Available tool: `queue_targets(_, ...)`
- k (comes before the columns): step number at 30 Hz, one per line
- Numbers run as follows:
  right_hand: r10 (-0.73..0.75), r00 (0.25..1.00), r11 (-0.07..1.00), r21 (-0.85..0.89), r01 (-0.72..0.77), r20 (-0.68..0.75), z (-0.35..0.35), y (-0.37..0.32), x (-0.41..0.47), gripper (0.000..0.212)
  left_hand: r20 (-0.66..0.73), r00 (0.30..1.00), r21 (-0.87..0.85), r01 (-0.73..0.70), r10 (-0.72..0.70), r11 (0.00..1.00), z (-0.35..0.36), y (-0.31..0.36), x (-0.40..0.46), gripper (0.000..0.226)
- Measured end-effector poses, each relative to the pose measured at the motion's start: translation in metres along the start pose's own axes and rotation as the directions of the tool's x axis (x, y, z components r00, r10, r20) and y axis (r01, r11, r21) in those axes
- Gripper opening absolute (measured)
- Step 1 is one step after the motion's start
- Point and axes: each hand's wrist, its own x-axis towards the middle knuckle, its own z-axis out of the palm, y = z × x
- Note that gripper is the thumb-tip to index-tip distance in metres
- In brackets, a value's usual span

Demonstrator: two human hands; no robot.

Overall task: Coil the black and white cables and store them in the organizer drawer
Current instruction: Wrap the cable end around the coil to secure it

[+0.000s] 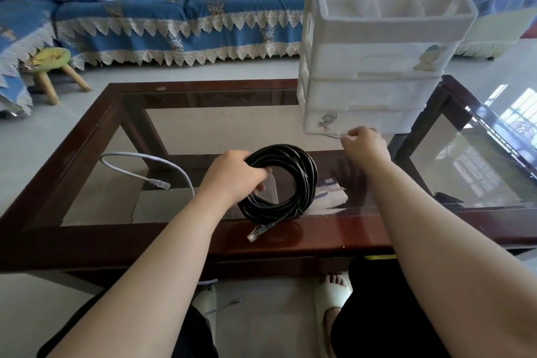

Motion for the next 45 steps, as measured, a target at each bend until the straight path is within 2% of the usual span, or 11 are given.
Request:
queue_targets(4,0.078,0.997,0.959,-0.273,-0.073,0.007,0.016,0.029,0.004,0.051,0.025,1.000,0.061,-0.001,-0.001,0.998,0.000,0.001,0.001,0.016)
queue_targets(9,0.057,0.998,0.946,-0.319,-0.063,-0.029,0.023,0.024,0.008,0.039,0.036,0.998,0.026,0.044,-0.045,0.999,0.001,0.003,0.004,0.008)
queue_targets(17,0.078,0.975,0.910,-0.413,0.015,0.206,0.011,0.004,-0.001,0.023,0.045,0.986,-0.008,0.161,-0.161,0.987,0.001,-0.003,0.009,0.008)
queue_targets(20,-0.041,0.983,0.959,-0.268,0.089,0.179,-0.007,-0.015,-0.011,0.023,0.052,0.979,-0.013,0.199,-0.198,0.980,0.003,-0.005,0.012,0.012)
queue_targets(22,-0.163,0.979,0.987,0.005,0.164,0.121,-0.018,-0.033,-0.026,0.021,0.031,0.976,-0.014,0.217,-0.217,0.976,0.005,-0.006,0.013,0.012)
queue_targets(25,-0.328,0.925,0.853,0.481,0.203,0.191,-0.030,-0.062,-0.073,0.011,0.041,0.970,-0.055,0.241,-0.239,0.969,0.009,-0.002,0.011,0.010)
queue_targets(27,-0.396,0.864,0.812,0.559,0.169,0.313,-0.026,-0.075,-0.103,0.008,0.087,0.961,-0.099,0.271,-0.263,0.958,0.011,-0.003,0.010,0.040)
queue_targets(28,-0.402,0.847,0.837,0.514,0.186,0.348,-0.022,-0.079,-0.112,0.011,0.107,0.957,-0.131,0.283,-0.270,0.950,0.011,-0.003,0.009,0.044)
queue_targets(31,-0.390,0.860,0.904,0.312,0.291,0.328,-0.013,-0.084,-0.121,0.021,0.117,0.958,-0.223,0.282,-0.261,0.933,0.011,-0.004,0.009,0.009)
queue_targets(39,-0.344,0.880,0.925,0.278,0.258,0.328,-0.009,-0.082,-0.108,0.024,0.166,0.967,-0.477,0.250,-0.192,0.843,0.015,-0.006,0.008,0.041)
queue_targets(45,-0.386,0.869,0.922,0.104,0.373,0.308,-0.013,-0.082,-0.113,0.021,0.135,0.982,-0.432,0.178,-0.132,0.884,0.013,-0.005,0.009,0.049)
